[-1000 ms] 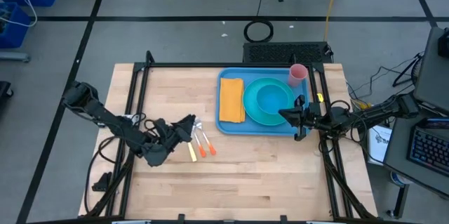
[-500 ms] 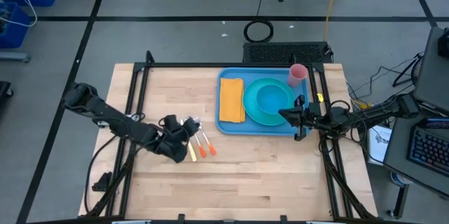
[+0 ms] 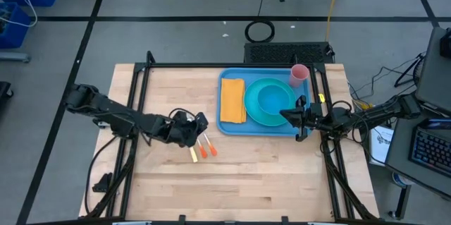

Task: Set up tray
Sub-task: Put the silver fork onto the blue tray

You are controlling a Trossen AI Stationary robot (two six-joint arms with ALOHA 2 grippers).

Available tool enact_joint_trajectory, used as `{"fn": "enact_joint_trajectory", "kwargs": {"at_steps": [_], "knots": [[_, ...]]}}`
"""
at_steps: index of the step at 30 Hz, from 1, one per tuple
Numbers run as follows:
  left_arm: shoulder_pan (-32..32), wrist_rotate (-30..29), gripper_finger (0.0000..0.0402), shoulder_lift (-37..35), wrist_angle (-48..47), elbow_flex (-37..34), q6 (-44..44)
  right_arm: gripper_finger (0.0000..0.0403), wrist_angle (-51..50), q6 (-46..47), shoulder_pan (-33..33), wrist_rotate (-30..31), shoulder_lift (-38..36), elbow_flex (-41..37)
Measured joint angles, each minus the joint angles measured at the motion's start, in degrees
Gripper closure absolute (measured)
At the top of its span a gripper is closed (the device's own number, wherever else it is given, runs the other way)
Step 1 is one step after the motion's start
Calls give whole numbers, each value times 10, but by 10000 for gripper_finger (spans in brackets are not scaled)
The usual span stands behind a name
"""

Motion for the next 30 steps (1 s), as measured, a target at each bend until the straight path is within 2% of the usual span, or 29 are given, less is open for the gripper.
{"fn": "enact_joint_trajectory", "kwargs": {"at_steps": [7, 10, 12, 16, 20, 30], "knots": [[42, 107, 360, 46, -18, 0, -38, 403, 0, 0, 0, 0, 0, 0], [49, 123, 360, 61, -34, 4, -58, 403, 0, 0, 0, 0, 0, 0], [49, 126, 360, 69, -75, 26, -82, 403, 0, 0, 0, 0, 0, 0], [60, 196, 360, 95, -214, 110, -107, 403, 0, 0, 0, 0, 0, 0], [65, 198, 360, 136, -324, 184, -110, 403, 0, 0, 0, 0, 0, 0], [53, 211, 360, 168, -339, 214, -105, 403, -4, 0, 0, 0, 0, 0]]}}
